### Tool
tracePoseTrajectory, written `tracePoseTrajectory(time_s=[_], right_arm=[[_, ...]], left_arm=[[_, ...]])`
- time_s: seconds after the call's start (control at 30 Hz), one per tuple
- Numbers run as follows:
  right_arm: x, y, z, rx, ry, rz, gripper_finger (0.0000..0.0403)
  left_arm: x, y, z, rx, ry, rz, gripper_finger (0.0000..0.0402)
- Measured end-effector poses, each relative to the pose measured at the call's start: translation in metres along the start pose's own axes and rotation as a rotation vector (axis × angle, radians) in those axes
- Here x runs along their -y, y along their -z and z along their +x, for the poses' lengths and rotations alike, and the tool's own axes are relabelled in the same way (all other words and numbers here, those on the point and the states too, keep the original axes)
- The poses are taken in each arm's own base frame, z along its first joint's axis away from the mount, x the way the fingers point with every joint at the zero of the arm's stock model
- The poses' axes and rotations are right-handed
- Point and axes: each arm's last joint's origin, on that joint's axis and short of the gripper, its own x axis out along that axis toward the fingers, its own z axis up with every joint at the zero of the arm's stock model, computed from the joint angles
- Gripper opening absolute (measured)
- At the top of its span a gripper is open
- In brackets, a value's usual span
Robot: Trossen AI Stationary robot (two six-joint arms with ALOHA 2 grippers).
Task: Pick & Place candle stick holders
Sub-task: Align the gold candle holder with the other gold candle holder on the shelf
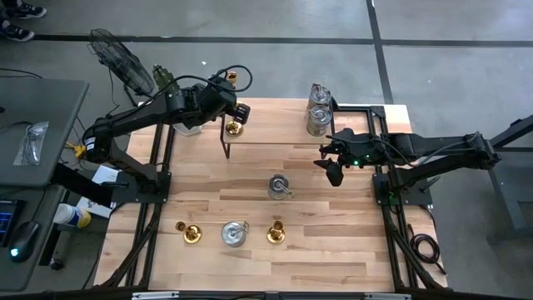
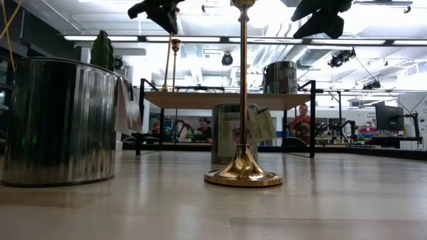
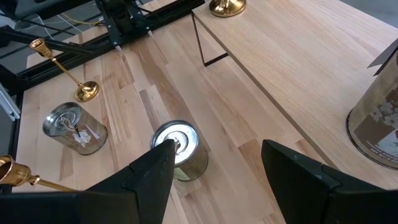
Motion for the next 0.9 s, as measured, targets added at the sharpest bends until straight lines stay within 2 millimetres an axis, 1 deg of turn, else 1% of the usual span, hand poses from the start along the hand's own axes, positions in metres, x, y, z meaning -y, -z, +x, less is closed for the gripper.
tracePoseTrajectory(time_s=[0.1, 0.37, 0.53, 0.67, 0.9], right_arm=[[0.0, 0.0001, 0.0001, 0.0, 0.0, 0.0, 0.0233], [0.0, 0.0001, 0.0001, -0.001, -0.001, 0.0, 0.0233], [0.0, 0.0001, 0.0001, -0.001, -0.002, 0.0, 0.0233], [0.0, 0.0002, 0.0001, -0.002, -0.002, 0.0, 0.0233], [0.0, 0.0001, 0.0001, -0.001, -0.001, 0.0, 0.0233]], left_arm=[[-0.0002, 0.0002, 0.0, -0.002, -0.001, 0.001, 0.003], [-0.0005, 0.0006, 0.0001, -0.004, -0.006, 0.029, 0.0059], [-0.0006, 0.0008, 0.0001, -0.006, -0.007, 0.036, 0.0062], [-0.0005, 0.0009, 0.0001, -0.007, -0.006, 0.08, 0.0063], [-0.0005, 0.0009, 0.0001, -0.007, -0.006, 0.083, 0.0069]])
